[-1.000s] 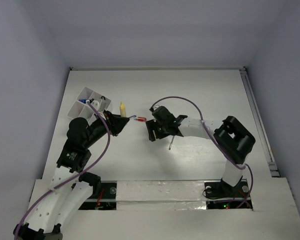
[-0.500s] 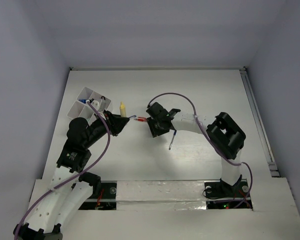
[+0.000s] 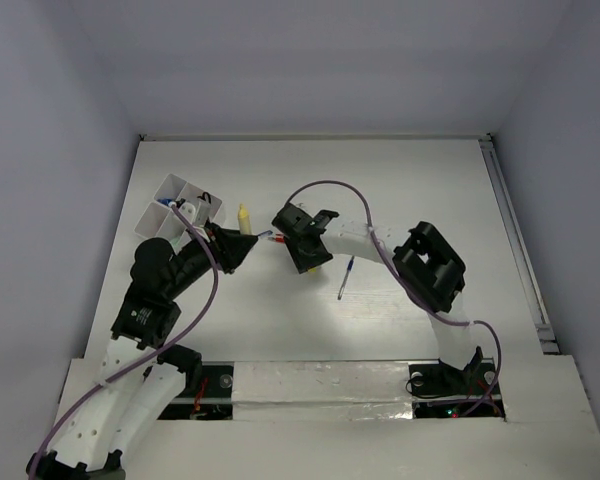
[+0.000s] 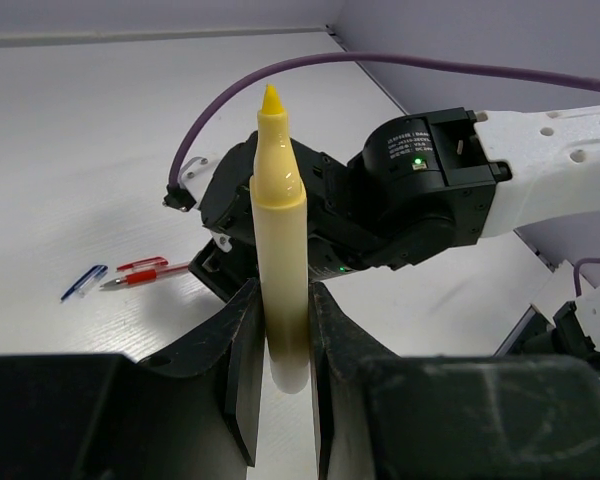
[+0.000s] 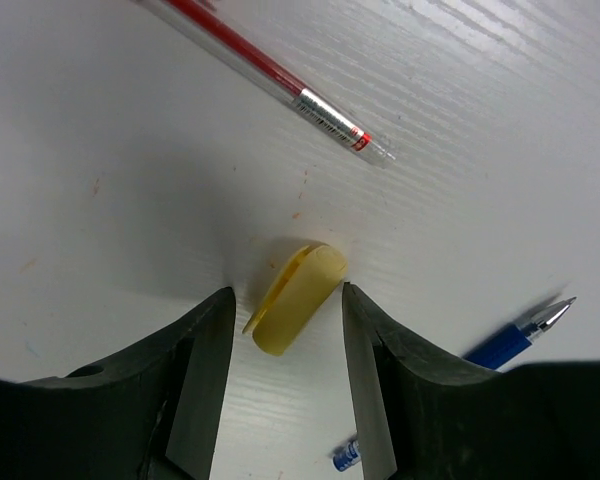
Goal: Sort the stationery into containers
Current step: Close the pen cap on the pen.
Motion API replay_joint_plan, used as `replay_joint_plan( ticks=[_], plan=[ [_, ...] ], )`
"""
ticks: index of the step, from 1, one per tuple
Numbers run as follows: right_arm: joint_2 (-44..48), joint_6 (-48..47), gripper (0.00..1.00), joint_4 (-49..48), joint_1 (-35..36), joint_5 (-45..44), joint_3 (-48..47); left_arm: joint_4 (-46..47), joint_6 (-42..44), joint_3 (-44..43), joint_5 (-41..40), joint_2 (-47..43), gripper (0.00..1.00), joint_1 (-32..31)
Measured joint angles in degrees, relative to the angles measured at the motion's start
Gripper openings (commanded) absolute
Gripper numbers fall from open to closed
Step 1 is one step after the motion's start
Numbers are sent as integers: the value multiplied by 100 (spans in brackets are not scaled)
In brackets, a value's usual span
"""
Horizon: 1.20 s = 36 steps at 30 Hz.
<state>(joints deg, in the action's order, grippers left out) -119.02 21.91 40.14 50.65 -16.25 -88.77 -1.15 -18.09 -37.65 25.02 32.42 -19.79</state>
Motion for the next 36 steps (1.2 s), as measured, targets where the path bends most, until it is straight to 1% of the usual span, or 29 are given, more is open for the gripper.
replay_joint_plan(
  ticks=[5,7,8,9,10,12,14,15,17,18,22,25,28,29,30,33,36],
  plan=[
    [-186,55,47,269,7,-199,-306,-2,2,0,-4,-52,0,-7],
    [-232,81,41,341,7,-249,-378,-2,2,0,-7,-76,0,-33],
    [-254,103,38,363,7,-295,-407,-2,2,0,-11,-87,0,-44],
    [-280,127,30,415,7,-339,-446,-4,2,0,-13,-105,0,-46],
    [-306,142,26,459,7,-376,-485,-7,2,0,-20,-114,0,-48],
    [-348,214,20,540,9,-490,-542,-7,4,0,-28,-138,0,-81],
    [-363,260,18,608,9,-581,-564,-9,4,0,-31,-149,0,-103],
    [-372,295,10,632,9,-625,-570,-9,4,0,-31,-153,0,-111],
    [-400,339,2,706,9,-691,-608,-9,4,0,-33,-153,0,-138],
    [-413,345,0,741,9,-721,-632,-11,4,0,-37,-155,0,-151],
    [-396,382,0,732,7,-833,-597,-15,7,0,-37,-155,0,-162],
    [-63,378,0,426,-7,-754,-116,-17,4,0,-26,-153,0,-162],
    [686,343,0,-79,-55,-323,774,-13,2,0,28,-146,0,-162],
    [1005,339,0,-374,-76,-57,1187,-7,0,0,66,-142,0,-162],
    [1390,341,0,-490,-85,44,1303,7,-2,0,107,-138,0,-162],
    [2465,348,0,-1558,-120,610,1891,133,-76,2,330,-96,0,-162],
    [3180,391,0,-2688,-146,1198,2107,409,-260,24,610,-11,0,-162]
  ],
)
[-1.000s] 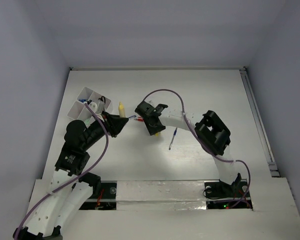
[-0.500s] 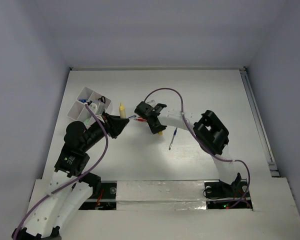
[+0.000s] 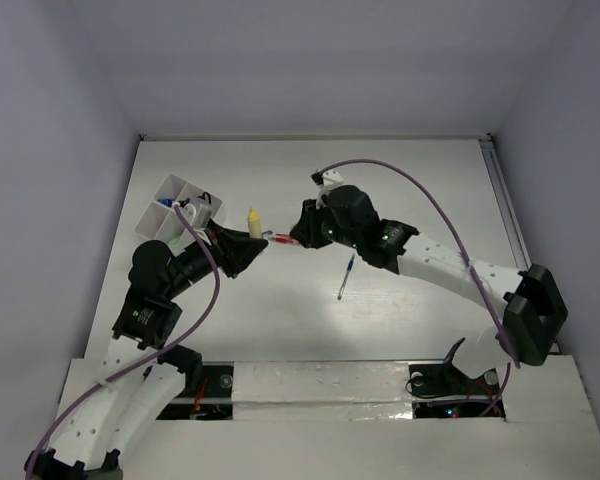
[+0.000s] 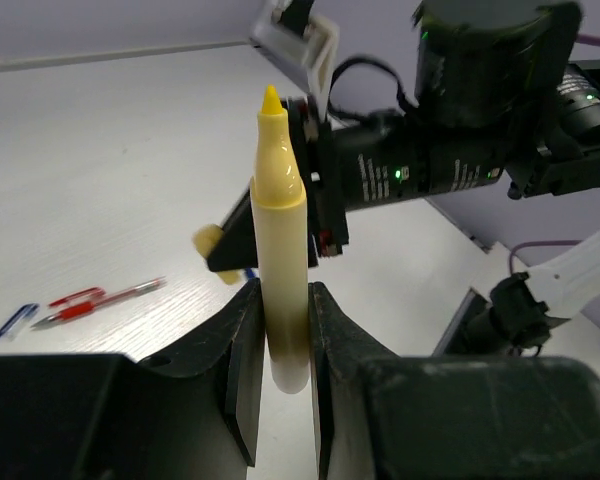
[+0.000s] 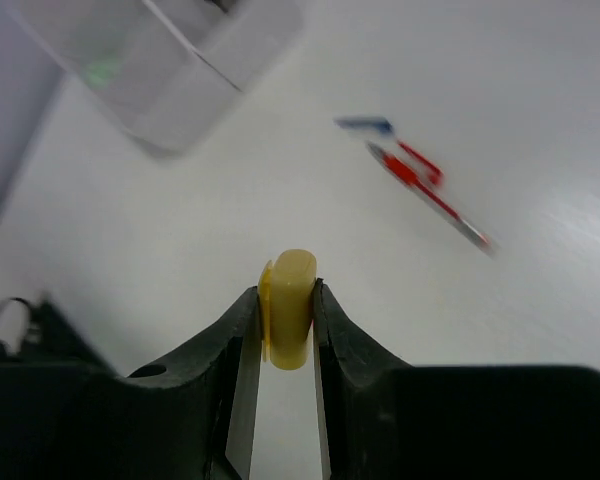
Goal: Sort the stationery into containers
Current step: Close the pen cap on the pen.
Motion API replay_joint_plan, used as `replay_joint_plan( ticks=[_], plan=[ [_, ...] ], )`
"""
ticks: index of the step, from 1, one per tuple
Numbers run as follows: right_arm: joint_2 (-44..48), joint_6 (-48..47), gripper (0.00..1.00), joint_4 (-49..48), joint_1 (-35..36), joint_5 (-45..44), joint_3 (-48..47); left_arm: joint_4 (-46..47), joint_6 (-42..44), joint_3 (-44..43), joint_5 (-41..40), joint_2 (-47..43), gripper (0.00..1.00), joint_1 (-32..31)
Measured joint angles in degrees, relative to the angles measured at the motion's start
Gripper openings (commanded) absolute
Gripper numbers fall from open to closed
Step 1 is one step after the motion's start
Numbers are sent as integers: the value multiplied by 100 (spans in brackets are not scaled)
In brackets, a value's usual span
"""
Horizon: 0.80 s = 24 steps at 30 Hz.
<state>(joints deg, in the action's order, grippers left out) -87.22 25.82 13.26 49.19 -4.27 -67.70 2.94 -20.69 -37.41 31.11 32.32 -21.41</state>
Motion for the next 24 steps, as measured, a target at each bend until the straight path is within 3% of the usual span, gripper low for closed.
replay_joint_plan(
  ticks=[10,19,24],
  plan=[
    [728,632,0,-3167,-358,1585,658,1639,-1270,221,1274,660,0,0],
    [704,1521,0,-4983,-654,2494,675,2999,-2002,341,2118,1172,0,0],
    [595,1956,0,-5899,-654,2883,680,3300,-2170,431,2326,1207,0,0]
  ],
)
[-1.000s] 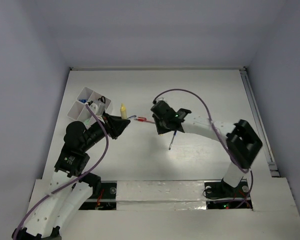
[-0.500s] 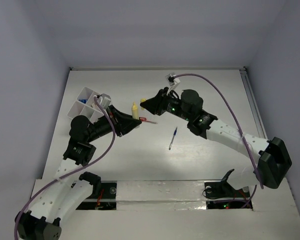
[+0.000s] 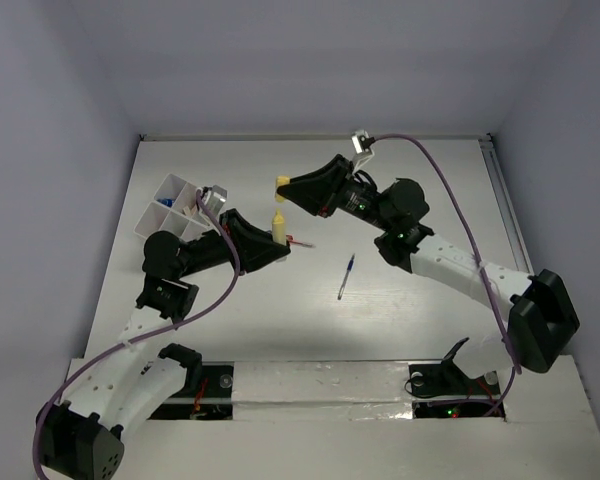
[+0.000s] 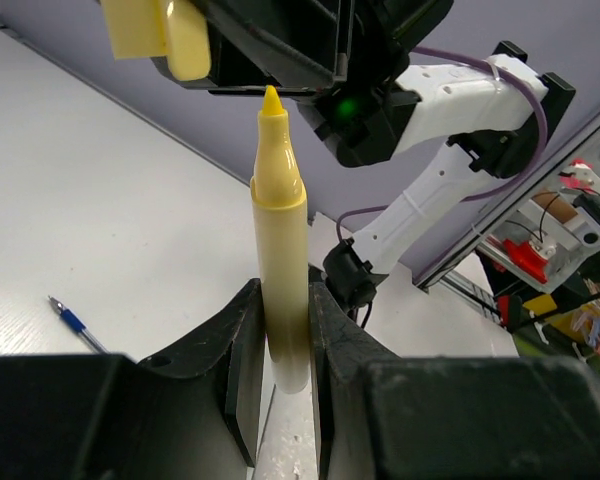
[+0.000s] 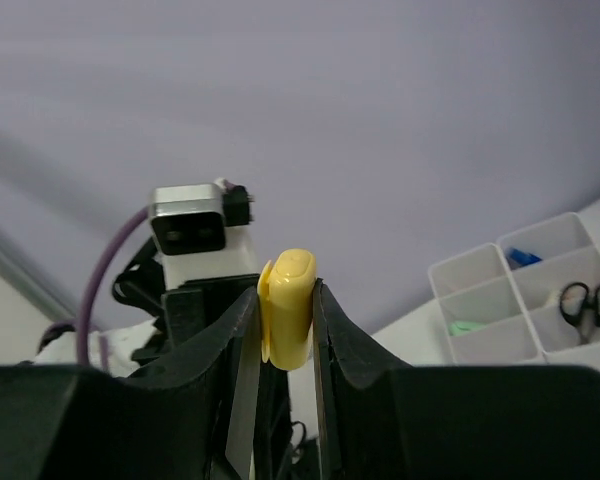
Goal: Sort the stationery into containers
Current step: Close the pen cap on the pen.
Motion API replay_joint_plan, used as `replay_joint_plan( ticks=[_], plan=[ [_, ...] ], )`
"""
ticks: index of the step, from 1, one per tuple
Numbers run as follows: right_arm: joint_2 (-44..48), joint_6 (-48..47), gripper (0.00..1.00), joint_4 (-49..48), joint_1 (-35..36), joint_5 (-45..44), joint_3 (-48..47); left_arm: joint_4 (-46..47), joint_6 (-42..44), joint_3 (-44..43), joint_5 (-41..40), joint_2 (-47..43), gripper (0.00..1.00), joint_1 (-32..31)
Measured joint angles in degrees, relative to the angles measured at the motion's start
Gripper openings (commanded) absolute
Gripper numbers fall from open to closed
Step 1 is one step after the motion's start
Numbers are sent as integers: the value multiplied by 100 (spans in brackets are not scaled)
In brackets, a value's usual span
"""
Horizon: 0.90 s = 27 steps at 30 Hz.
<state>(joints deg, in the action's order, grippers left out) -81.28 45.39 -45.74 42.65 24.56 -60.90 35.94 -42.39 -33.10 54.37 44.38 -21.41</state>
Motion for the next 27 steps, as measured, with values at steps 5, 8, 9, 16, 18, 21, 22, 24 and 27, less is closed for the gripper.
replay_joint_plan(
  ticks=[5,8,9,16,18,21,22,24,27],
  plan=[
    [-127,382,0,-678,0,295,0,247,-146,33,116,20,0,4],
    [-133,546,0,-925,0,457,0,310,-192,52,144,31,0,4],
    [-133,597,0,-997,0,509,0,337,-208,52,155,42,0,4],
    [-221,848,0,-1311,0,824,0,402,-256,52,179,50,0,48],
    [-317,918,0,-1349,0,896,0,411,-254,52,179,50,0,57],
    [-444,1016,0,-1373,0,946,0,376,-254,59,186,50,0,92],
    [-466,1032,0,-1384,0,973,0,358,-251,72,190,50,0,92],
    [-503,1095,0,-1429,0,1029,0,354,-249,74,195,50,0,94],
    [-538,1128,0,-1491,0,1067,0,350,-249,74,203,48,0,101]
  ],
)
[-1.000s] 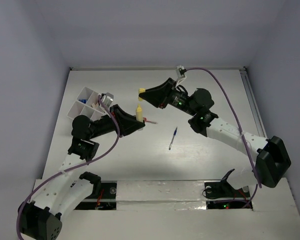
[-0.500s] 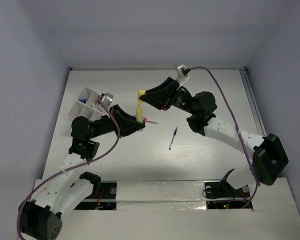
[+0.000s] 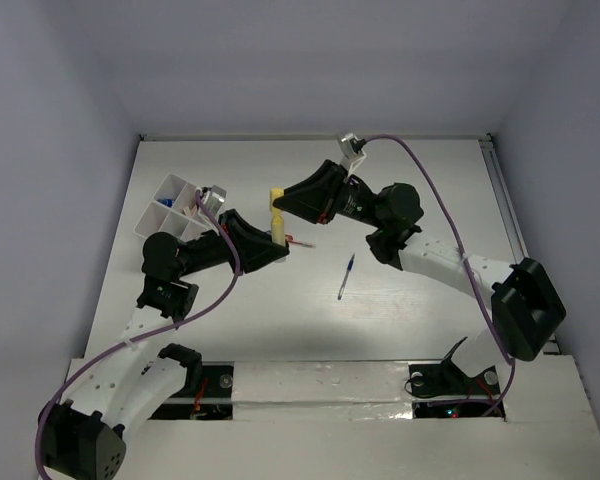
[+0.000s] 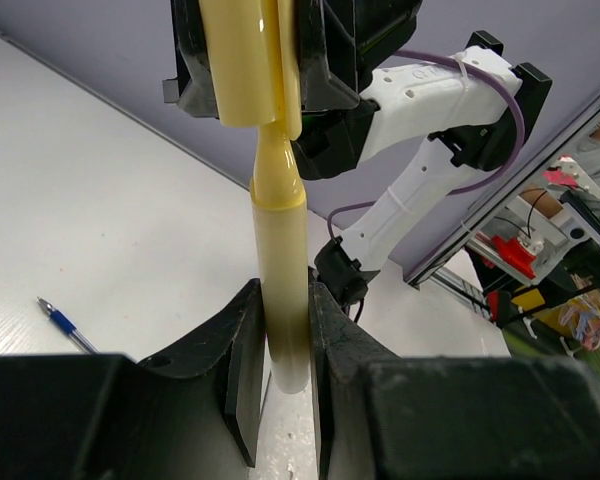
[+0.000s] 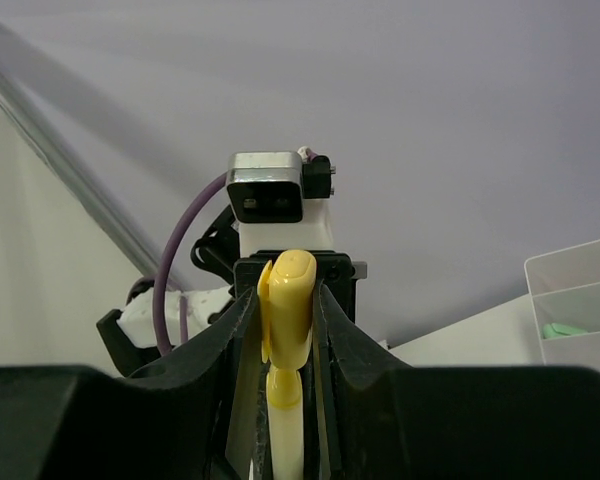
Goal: Sort the stationery into containers
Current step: Close the pen cap on the pen.
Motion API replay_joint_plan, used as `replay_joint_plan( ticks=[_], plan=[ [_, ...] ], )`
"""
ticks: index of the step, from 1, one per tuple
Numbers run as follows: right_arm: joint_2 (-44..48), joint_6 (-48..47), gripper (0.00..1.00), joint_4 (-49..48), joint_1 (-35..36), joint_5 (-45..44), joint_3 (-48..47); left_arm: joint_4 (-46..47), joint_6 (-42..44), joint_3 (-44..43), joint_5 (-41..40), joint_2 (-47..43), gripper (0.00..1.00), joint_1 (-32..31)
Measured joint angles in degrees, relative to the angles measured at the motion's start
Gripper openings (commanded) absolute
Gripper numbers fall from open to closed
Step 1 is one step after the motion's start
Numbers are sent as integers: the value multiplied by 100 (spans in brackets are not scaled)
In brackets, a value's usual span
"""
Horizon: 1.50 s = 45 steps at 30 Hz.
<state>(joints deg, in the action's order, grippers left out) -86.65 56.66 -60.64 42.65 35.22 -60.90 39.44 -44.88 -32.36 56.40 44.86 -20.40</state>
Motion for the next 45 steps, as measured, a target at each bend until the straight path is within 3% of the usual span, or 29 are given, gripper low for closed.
replay_joint_plan(
  ticks=[20,33,39,45],
  plan=[
    [-92,470,0,-479,9,382,199,2,-31,2,13,-50,0,31],
    [59,481,0,-909,111,118,748,-114,-337,2,168,-85,0,17],
    [323,297,0,-750,162,94,901,133,-610,2,251,-83,0,-13],
    [660,-136,0,155,190,4,898,35,-616,-55,358,0,0,-11]
  ],
)
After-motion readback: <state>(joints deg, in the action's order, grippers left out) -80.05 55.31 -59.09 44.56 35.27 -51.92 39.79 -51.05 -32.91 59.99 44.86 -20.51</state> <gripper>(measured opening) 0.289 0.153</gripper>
